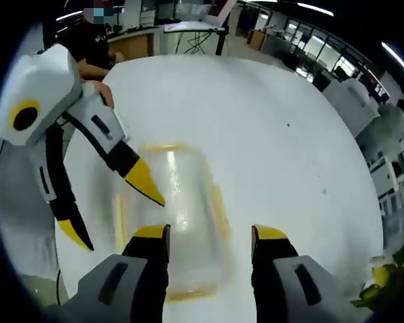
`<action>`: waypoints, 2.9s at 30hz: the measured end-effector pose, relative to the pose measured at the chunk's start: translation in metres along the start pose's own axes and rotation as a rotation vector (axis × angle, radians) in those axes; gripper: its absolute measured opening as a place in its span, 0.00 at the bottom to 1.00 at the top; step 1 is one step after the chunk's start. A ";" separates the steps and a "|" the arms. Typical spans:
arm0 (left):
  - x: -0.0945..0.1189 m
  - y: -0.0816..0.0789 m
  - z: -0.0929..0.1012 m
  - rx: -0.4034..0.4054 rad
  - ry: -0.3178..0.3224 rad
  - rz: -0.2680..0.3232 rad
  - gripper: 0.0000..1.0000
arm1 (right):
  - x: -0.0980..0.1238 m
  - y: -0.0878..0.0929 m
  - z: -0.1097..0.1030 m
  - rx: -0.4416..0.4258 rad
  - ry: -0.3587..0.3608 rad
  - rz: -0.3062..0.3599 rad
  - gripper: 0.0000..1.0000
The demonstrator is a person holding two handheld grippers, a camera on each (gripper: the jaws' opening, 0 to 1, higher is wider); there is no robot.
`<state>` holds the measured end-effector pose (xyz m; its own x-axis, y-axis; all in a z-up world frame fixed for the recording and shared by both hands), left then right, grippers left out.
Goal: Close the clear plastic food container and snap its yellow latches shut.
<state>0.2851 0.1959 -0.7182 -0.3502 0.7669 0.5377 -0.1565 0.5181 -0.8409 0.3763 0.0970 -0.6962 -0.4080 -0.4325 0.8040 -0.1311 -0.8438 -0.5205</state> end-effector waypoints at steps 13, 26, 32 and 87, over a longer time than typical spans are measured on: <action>0.031 0.008 -0.031 0.196 -0.258 0.175 0.67 | 0.033 0.031 -0.017 -0.325 0.239 0.340 0.51; 0.019 0.041 -0.032 0.235 -0.272 0.103 0.93 | 0.027 0.075 -0.060 -0.510 0.253 0.456 0.65; 0.012 0.042 -0.034 0.270 -0.250 0.110 0.97 | 0.020 0.084 -0.068 -0.512 0.203 0.412 0.78; 0.098 0.113 -0.133 0.268 -0.439 -0.100 0.50 | -0.083 -0.034 -0.057 -0.436 0.184 0.433 0.47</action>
<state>0.3557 0.3796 -0.7527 -0.6666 0.4581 0.5880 -0.4198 0.4212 -0.8040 0.3631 0.1795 -0.7617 -0.6495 -0.6112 0.4523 -0.2593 -0.3812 -0.8874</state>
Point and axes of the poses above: the point that each gripper's makers call its tool centre point, and the gripper's own axes: x roughly backward along the fingers, z roughly to its right, y roughly out of its underside, the point moved 8 cm from there along x, roughly backward along the fingers, and after that the axes turned 6 degrees about y, right-handed, at the moved point
